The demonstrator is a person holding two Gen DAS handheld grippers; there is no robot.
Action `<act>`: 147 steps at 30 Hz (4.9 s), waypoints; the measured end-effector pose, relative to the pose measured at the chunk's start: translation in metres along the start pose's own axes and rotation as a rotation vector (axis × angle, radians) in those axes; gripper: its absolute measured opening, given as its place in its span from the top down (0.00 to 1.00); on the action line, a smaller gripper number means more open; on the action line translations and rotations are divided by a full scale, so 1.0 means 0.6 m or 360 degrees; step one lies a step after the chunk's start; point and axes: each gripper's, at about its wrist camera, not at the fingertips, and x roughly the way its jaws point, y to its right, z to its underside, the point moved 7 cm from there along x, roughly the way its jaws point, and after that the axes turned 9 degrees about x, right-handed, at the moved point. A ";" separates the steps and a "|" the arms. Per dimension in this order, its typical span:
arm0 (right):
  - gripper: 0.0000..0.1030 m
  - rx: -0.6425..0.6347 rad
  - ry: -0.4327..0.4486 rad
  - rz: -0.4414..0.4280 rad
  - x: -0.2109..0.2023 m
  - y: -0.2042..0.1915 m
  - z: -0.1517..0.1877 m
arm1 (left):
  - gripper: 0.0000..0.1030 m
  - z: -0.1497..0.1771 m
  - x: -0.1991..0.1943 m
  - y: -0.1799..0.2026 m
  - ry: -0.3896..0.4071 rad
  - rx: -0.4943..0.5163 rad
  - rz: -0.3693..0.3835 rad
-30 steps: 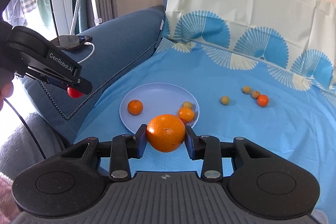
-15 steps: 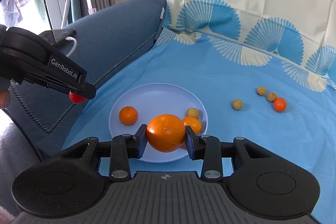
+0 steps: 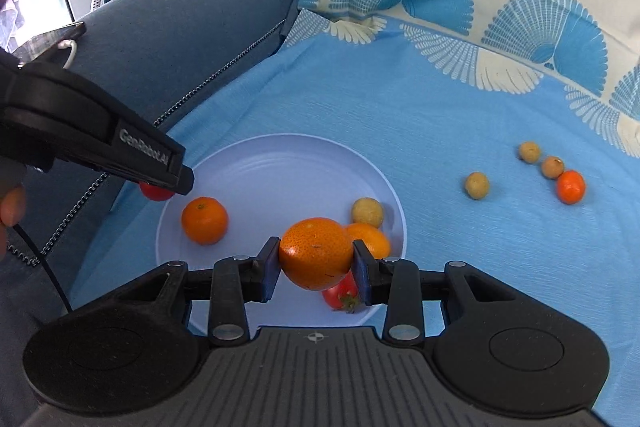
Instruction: Organize fruits
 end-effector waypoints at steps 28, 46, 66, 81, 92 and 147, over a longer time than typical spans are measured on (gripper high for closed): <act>0.01 0.0143 0.0171 0.0000 -0.256 -0.044 0.080 | 0.00 0.165 -0.232 -0.039 0.0141 -0.0092 -0.0107; 0.01 0.0060 0.0488 0.0041 -0.392 -0.067 0.103 | 0.00 0.204 -0.351 -0.026 0.0398 -0.0068 -0.0124; 0.01 -0.0037 0.0626 0.0089 -0.428 -0.080 0.107 | 0.00 0.208 -0.381 -0.029 0.0484 -0.0114 -0.0063; 0.01 -0.0003 0.0528 -0.0014 -0.384 -0.063 0.111 | 0.00 0.191 -0.330 -0.007 0.0354 -0.0013 -0.0131; 0.01 0.0154 0.0492 0.0071 -0.319 0.014 0.094 | 0.00 0.131 -0.256 0.035 0.0187 0.0051 -0.0115; 0.02 0.0280 0.0316 0.0479 0.154 0.465 -0.095 | 0.05 -0.171 0.230 0.352 -0.0079 0.0430 0.0085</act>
